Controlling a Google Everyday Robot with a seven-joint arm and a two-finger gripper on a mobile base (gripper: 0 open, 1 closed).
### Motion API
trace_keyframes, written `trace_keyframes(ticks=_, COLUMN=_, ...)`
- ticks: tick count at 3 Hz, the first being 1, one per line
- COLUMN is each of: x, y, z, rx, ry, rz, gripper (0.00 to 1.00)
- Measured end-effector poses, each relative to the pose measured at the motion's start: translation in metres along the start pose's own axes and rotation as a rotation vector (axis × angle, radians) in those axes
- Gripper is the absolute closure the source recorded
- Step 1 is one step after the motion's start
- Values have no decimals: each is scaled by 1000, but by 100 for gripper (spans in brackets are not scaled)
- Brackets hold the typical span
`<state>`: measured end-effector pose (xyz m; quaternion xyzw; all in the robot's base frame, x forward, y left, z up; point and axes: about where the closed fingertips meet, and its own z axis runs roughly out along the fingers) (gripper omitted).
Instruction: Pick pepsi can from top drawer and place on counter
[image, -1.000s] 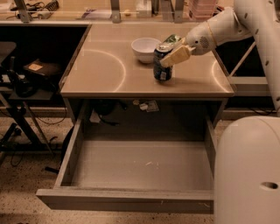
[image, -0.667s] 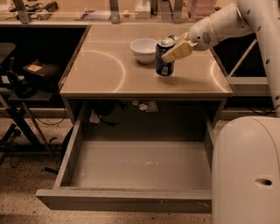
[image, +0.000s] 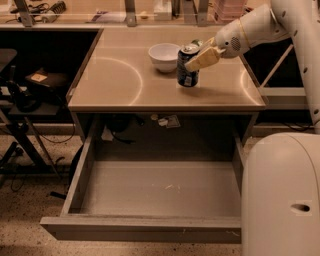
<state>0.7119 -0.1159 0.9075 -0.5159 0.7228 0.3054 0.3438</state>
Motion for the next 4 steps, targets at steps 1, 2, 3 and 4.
trace_keyframes(ticks=1, x=0, y=0, z=0, rx=0, ry=0, rz=0, gripper=35)
trace_keyframes(ticks=2, x=0, y=0, z=0, rx=0, ry=0, rz=0, gripper=12)
trace_keyframes(ticks=3, x=0, y=0, z=0, rx=0, ry=0, rz=0, gripper=0)
trace_keyframes(ticks=4, x=0, y=0, z=0, rx=0, ry=0, rz=0, gripper=0)
